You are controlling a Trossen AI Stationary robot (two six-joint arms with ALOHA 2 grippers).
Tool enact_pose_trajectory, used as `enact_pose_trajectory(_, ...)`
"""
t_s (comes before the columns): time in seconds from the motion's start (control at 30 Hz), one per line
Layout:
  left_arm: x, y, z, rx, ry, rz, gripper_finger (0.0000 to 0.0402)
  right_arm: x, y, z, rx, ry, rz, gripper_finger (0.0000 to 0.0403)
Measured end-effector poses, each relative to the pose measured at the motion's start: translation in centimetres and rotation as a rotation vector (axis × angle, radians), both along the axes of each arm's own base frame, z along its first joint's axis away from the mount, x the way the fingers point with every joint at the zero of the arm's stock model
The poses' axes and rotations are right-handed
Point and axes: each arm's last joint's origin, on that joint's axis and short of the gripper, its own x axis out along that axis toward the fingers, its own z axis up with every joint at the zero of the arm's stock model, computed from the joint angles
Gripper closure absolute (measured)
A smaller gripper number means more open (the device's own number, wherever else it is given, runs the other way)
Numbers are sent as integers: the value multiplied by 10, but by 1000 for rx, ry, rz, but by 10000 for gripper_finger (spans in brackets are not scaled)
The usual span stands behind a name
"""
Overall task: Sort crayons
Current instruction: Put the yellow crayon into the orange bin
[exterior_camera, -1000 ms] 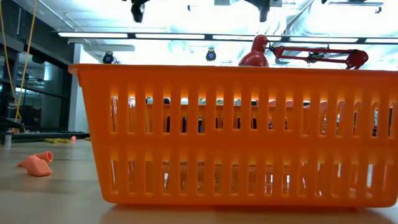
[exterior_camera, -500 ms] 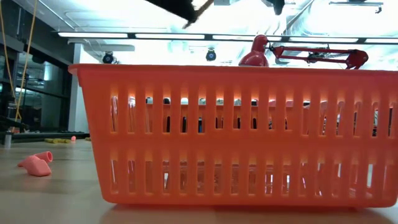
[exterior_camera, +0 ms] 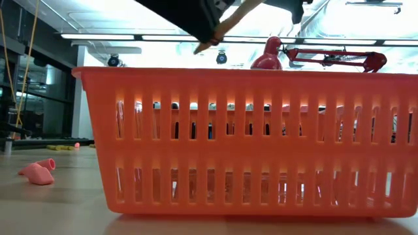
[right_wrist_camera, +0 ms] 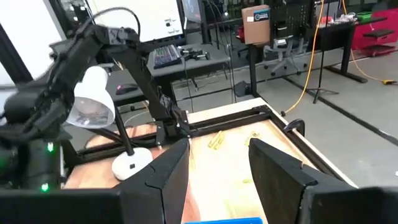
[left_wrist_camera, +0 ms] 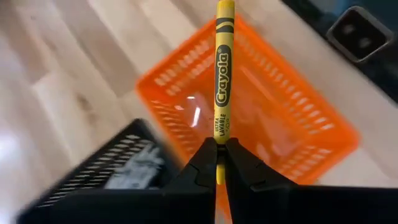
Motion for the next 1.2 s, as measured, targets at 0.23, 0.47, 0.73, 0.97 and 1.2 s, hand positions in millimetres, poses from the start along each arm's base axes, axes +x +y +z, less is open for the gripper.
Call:
enact_pose_trajectory(0.23, -3, -10, -3, -80, 37, 44, 401, 0, 0, 0, 64, -11, -16, 240)
enact_pose_trajectory(0.47, -2, -8, -3, -85, 38, 60, 401, 0, 0, 0, 84, -14, -18, 240)
enact_pose_trajectory(0.73, 3, 8, -4, -99, 62, 138, 401, 0, 0, 0, 139, -21, -26, 240)
enact_pose_trajectory(0.97, 7, 18, -4, -113, 65, 185, 387, 0, -1, 0, 220, -30, -48, 240)
enact_pose_trajectory(1.2, 7, 16, -4, -130, 72, 206, 322, 0, -3, 0, 247, -41, -117, 240)
